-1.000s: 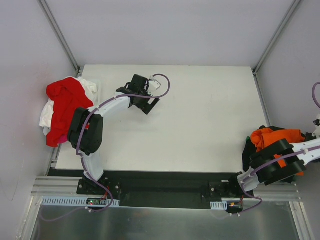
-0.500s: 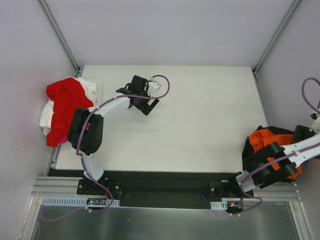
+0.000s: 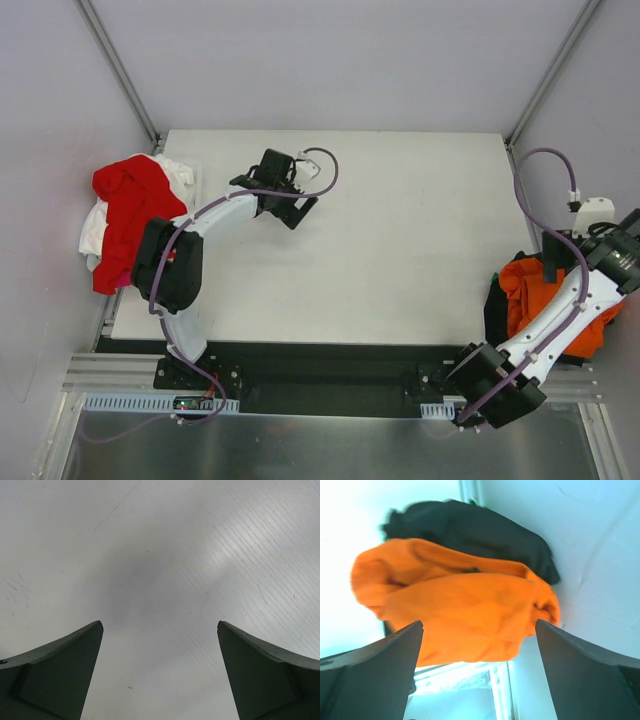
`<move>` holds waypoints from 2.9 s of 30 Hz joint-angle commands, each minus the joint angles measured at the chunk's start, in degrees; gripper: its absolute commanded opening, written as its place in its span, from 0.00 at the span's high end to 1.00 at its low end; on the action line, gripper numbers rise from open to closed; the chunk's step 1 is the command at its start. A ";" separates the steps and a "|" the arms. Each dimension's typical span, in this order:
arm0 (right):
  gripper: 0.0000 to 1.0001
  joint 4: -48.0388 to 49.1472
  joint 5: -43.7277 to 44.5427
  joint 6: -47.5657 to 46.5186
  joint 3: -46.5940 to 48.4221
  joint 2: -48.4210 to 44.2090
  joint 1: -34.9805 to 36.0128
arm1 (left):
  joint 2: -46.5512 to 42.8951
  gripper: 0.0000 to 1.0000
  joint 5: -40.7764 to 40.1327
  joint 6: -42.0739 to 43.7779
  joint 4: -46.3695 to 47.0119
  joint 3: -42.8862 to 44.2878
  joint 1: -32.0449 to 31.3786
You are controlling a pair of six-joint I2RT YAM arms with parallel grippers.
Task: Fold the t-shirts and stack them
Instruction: Put the neatly folded tshirt into the corner of the board with the right arm
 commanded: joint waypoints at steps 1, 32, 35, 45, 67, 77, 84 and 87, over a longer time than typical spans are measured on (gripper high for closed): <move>0.00 1.85 3.63 4.34 -2.06 -2.50 5.99 | -5.39 0.01 -1.64 -0.15 0.63 0.07 -0.61; 0.00 16.07 39.82 22.03 6.12 28.17 72.71 | -17.60 0.01 -19.98 -2.45 -4.73 -2.83 11.08; 0.00 20.38 42.04 21.58 3.39 29.23 74.74 | -23.04 0.01 -26.06 1.95 -4.56 -3.71 11.17; 0.00 23.64 40.89 20.70 -0.83 29.85 75.97 | -40.71 0.01 -34.51 7.94 -1.06 -12.92 11.34; 0.00 23.99 40.20 24.04 -1.36 23.61 77.38 | -45.65 0.01 -24.77 -1.72 -2.35 -17.77 12.57; 0.00 24.78 36.41 24.57 -2.76 18.77 77.38 | -45.91 0.01 -14.13 -5.85 -6.58 -16.37 12.57; 0.00 24.96 35.88 24.48 -3.20 18.95 77.38 | -45.56 0.01 -11.14 -6.21 -6.85 -17.33 12.57; 0.00 24.69 36.06 24.30 -3.12 19.83 77.38 | -45.56 0.01 -11.05 -6.12 -6.84 -17.42 12.57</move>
